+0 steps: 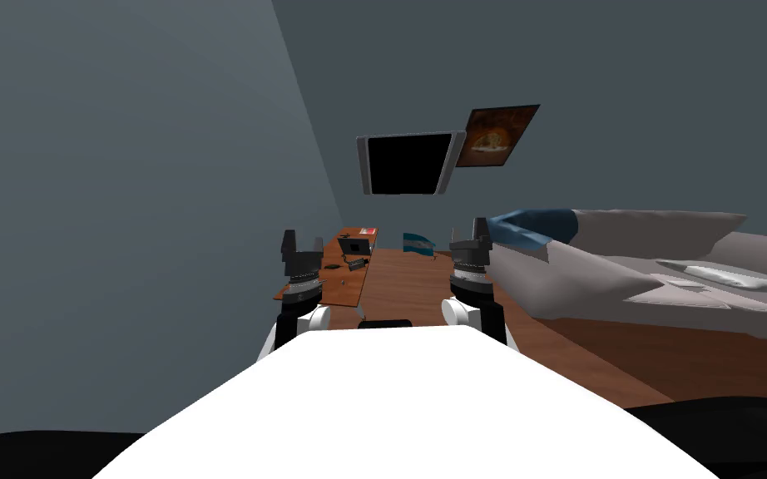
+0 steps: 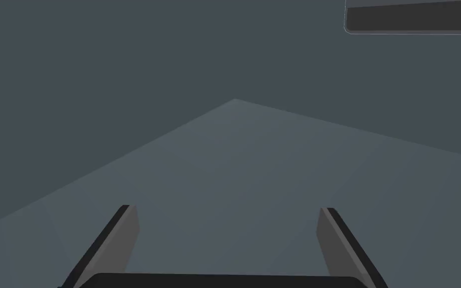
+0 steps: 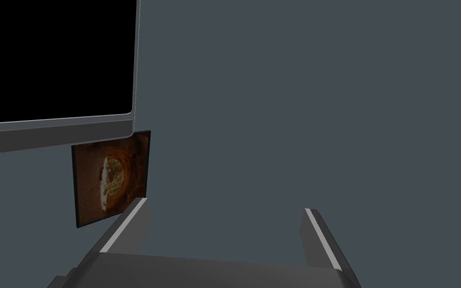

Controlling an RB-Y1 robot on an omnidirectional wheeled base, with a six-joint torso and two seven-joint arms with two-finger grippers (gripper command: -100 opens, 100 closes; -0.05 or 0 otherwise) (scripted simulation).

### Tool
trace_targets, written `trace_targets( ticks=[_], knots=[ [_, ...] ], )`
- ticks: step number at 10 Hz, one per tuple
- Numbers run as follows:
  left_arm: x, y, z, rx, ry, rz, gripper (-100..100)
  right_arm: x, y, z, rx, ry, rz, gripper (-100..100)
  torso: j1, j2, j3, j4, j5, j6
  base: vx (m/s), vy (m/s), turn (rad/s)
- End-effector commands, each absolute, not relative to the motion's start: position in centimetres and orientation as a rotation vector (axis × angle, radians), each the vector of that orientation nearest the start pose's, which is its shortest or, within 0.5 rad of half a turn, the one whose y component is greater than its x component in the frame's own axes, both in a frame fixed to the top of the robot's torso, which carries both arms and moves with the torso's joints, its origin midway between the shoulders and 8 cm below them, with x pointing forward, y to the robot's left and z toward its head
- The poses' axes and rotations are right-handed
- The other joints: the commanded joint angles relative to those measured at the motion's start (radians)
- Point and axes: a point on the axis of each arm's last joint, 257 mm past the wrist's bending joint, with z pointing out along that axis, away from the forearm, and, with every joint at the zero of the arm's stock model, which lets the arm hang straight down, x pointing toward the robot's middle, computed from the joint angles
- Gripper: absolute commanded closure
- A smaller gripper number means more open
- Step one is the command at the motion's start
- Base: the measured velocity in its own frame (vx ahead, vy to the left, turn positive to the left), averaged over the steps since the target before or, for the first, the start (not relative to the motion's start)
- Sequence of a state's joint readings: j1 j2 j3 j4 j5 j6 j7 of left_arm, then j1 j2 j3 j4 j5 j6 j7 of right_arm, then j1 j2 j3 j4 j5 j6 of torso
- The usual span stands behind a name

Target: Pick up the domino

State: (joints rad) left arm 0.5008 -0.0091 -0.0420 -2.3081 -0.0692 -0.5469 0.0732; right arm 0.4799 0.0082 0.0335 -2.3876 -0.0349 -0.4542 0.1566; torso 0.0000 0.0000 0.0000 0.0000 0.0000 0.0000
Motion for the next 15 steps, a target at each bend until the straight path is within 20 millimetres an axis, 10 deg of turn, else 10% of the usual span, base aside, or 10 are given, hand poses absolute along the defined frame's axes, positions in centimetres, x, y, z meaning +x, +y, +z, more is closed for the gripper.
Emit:
trace_targets(
  ticks=[1, 15],
  knots=[
    [34.7, 25.4, 2.1, -0.624, 0.661, -1.379, -100, 33.0, -26.8, 6.9, 0.57, 0.565, 1.237, 0, 0.0, 0.0, 0.0, 0.0, 0.0, 0.0, 0.025, -0.06, 0.085],
    [40.4, 29.5, -18.6, -0.983, 1.132, -1.169, -100, 33.0, -26.8, 6.9, 0.57, 0.565, 1.237, 0, -0.003, -0.007, -0.004, -0.002, -0.001, 0.0, 0.066, -0.072, 0.052]
  ],
)
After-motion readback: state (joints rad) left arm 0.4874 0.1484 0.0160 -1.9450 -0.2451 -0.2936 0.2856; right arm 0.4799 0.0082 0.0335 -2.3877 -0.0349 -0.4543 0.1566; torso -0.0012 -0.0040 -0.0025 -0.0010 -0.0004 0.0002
